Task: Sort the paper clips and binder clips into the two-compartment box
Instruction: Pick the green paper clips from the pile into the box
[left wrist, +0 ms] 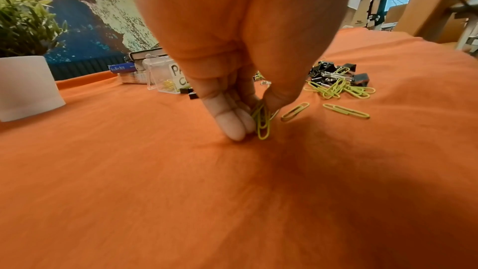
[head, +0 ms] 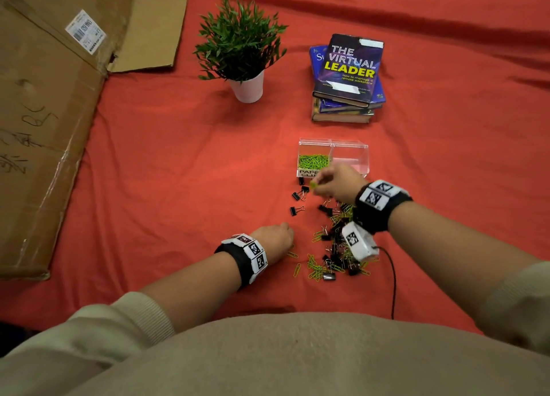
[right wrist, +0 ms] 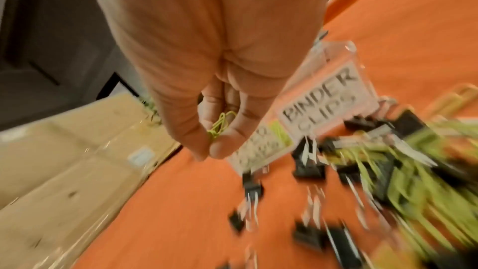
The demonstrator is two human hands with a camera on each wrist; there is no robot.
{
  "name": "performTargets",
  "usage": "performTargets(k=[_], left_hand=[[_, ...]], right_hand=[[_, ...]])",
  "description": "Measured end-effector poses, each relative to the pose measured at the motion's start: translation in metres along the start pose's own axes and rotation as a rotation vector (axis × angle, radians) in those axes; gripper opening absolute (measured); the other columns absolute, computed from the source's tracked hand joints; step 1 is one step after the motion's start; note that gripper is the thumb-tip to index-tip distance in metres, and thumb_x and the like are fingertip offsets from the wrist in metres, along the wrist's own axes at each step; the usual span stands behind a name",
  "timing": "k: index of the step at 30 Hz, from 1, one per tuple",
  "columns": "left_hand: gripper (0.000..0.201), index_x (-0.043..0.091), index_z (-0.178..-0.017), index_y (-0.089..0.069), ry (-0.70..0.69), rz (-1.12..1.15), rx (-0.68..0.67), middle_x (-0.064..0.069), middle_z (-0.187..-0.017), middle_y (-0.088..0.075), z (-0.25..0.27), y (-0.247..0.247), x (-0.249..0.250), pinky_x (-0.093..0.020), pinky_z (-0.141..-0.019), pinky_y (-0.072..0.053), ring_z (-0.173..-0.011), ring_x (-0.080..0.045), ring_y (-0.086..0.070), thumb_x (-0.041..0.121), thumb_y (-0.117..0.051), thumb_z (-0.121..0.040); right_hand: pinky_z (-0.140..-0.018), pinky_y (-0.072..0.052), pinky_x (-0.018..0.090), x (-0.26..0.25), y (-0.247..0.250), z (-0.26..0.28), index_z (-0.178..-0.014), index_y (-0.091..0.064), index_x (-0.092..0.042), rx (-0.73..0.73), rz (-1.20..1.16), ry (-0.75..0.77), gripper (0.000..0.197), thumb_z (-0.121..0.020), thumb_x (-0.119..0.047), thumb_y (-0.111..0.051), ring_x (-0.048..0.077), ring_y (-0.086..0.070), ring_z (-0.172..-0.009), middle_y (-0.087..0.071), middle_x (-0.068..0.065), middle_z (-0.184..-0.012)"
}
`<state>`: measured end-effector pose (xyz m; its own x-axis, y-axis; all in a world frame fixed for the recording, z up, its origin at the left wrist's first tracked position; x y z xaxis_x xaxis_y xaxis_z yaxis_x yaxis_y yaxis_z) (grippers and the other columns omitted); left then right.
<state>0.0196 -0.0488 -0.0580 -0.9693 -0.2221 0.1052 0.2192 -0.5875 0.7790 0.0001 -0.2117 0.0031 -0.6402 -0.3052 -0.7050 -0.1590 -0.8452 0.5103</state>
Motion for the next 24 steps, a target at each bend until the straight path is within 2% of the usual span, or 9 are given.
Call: performTargets(k=[3, 5, 7, 11, 13, 15, 19, 22, 24], left_hand=[[0.026, 0.0, -0.118, -0.046, 0.01, 0.046, -0.015, -0.018, -0.119, -0.049, -0.003, -0.002, -0.004, -0.049, -0.081, -0.048, -0.103, -0.039, -0.06, 0.003, -0.04, -0.093], [0.027, -0.001, -0.119, -0.045, 0.031, 0.112, -0.029, -0.019, -0.121, -0.047, -0.005, 0.0, -0.01, -0.05, -0.086, -0.047, -0.105, -0.04, -0.058, 0.003, -0.041, -0.092], [0.029, -0.002, -0.121, -0.044, 0.049, 0.197, -0.014, -0.021, -0.124, -0.046, -0.009, 0.007, -0.016, -0.047, -0.09, -0.045, -0.108, -0.04, -0.056, 0.004, -0.04, -0.093], [0.025, -0.005, -0.116, -0.047, 0.058, 0.377, 0.116, -0.023, -0.123, -0.049, -0.017, 0.044, -0.028, -0.038, -0.091, -0.039, -0.112, -0.038, -0.052, 0.009, -0.041, -0.095], [0.023, -0.004, -0.112, -0.051, 0.071, 0.425, 0.2, -0.022, -0.119, -0.053, -0.024, 0.071, -0.034, -0.036, -0.087, -0.038, -0.11, -0.037, -0.052, 0.011, -0.042, -0.096], [0.019, -0.002, -0.106, -0.053, 0.08, 0.469, 0.291, -0.021, -0.114, -0.056, -0.033, 0.102, -0.038, -0.034, -0.082, -0.038, -0.106, -0.035, -0.054, 0.012, -0.044, -0.096], [0.018, 0.0, -0.104, -0.056, 0.145, 0.599, 0.46, -0.017, -0.111, -0.057, -0.058, 0.158, -0.047, -0.031, -0.082, -0.038, -0.102, -0.03, -0.054, 0.011, -0.045, -0.096], [0.019, 0.0, -0.108, -0.057, 0.203, 0.629, 0.492, -0.018, -0.115, -0.057, -0.078, 0.17, -0.05, -0.036, -0.089, -0.042, -0.106, -0.032, -0.054, 0.012, -0.048, -0.096], [0.019, 0.003, -0.108, -0.058, 0.21, 0.659, 0.464, -0.015, -0.115, -0.059, -0.088, 0.164, -0.048, -0.037, -0.092, -0.046, -0.106, -0.03, -0.056, 0.015, -0.054, -0.094]], right_hand=[[-0.062, -0.053, 0.021, -0.013, 0.038, -0.029, -0.083, -0.063, -0.007, 0.153, 0.001, 0.005, 0.006, -0.081, -0.006, -0.068, 0.018, -0.062, -0.073, -0.067, 0.008, -0.083], [-0.059, -0.05, 0.022, -0.016, 0.048, -0.046, -0.077, -0.062, -0.013, 0.203, 0.114, 0.0, 0.009, -0.081, -0.006, -0.068, 0.02, -0.062, -0.074, -0.066, 0.008, -0.083], [-0.064, -0.048, 0.025, -0.017, 0.047, -0.058, -0.085, -0.067, -0.01, 0.218, 0.247, -0.001, 0.005, -0.081, -0.008, -0.067, 0.022, -0.063, -0.08, -0.069, 0.01, -0.089], [-0.087, -0.05, 0.03, -0.016, 0.04, -0.064, -0.109, -0.067, -0.008, 0.199, 0.355, 0.038, 0.026, -0.085, -0.015, -0.064, 0.025, -0.064, -0.098, -0.069, 0.011, -0.109], [-0.09, -0.049, 0.033, -0.02, 0.042, -0.054, -0.108, -0.067, -0.009, 0.245, 0.351, 0.109, 0.024, -0.086, -0.015, -0.061, 0.026, -0.063, -0.099, -0.066, 0.011, -0.11], [-0.087, -0.052, 0.035, -0.017, 0.043, -0.038, -0.099, -0.068, -0.009, 0.28, 0.324, 0.151, 0.017, -0.085, -0.013, -0.06, 0.023, -0.062, -0.094, -0.066, 0.009, -0.103], [-0.081, -0.056, 0.035, 0.013, 0.007, -0.003, -0.093, -0.069, -0.012, 0.042, 0.376, 0.114, 0.013, -0.084, -0.012, -0.06, 0.019, -0.065, -0.085, -0.07, 0.005, -0.095], [-0.084, -0.055, 0.038, 0.039, -0.036, 0.019, -0.094, -0.07, -0.015, -0.152, 0.537, 0.101, 0.015, -0.083, -0.017, -0.059, 0.021, -0.063, -0.093, -0.067, 0.006, -0.099], [-0.086, -0.052, 0.041, 0.048, -0.06, 0.029, -0.098, -0.068, -0.017, -0.213, 0.607, 0.123, 0.018, -0.083, -0.018, -0.058, 0.023, -0.056, -0.101, -0.062, 0.008, -0.106]])
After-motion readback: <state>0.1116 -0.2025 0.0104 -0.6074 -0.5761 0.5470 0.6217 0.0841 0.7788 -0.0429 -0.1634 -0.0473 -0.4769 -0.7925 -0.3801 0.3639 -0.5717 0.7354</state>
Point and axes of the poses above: each hand's wrist, its own z-axis away from the middle knuckle, its own y-axis out of the back of the hand, x = y × z, the point moved 8 cm from there along -z, towards the middle knuckle
